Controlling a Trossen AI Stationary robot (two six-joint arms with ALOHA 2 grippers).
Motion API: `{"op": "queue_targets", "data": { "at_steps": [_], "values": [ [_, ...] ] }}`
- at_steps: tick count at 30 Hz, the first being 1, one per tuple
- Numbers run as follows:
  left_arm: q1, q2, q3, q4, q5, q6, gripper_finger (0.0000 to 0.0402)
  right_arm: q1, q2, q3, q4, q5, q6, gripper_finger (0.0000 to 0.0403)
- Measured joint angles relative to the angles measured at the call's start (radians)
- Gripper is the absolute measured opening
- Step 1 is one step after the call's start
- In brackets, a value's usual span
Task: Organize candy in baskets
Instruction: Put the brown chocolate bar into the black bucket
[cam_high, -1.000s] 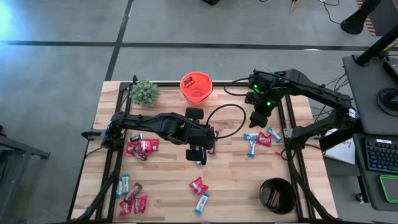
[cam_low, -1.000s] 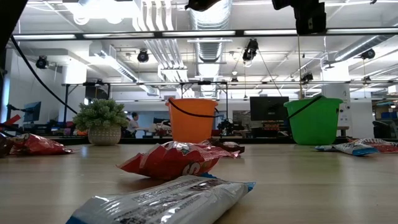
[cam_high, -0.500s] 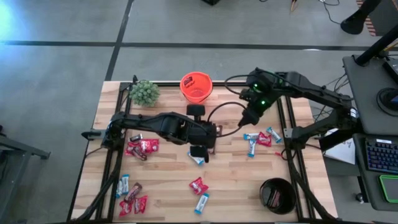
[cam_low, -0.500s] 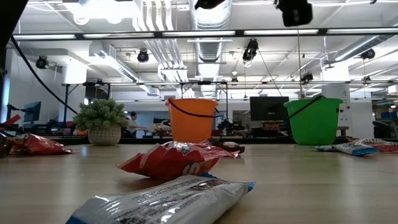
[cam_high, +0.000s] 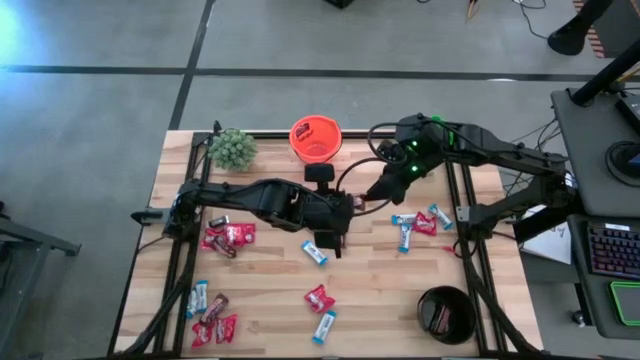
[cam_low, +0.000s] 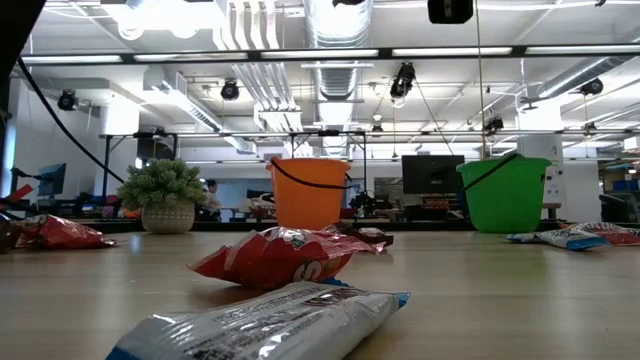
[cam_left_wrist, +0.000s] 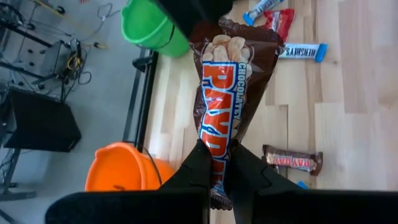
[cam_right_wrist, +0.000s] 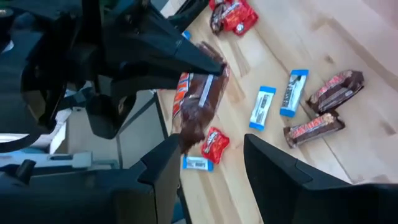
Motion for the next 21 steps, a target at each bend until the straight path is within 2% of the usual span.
{"op": "queue_targets", "data": {
  "at_steps": [21],
  "values": [
    [0.033, -0.001, 0.0, 0.099, 0.008, 0.053, 0.0004, 0.017, 0.006, 0.0, 0.085, 0.015, 0.053, 0.0164]
  ]
}}
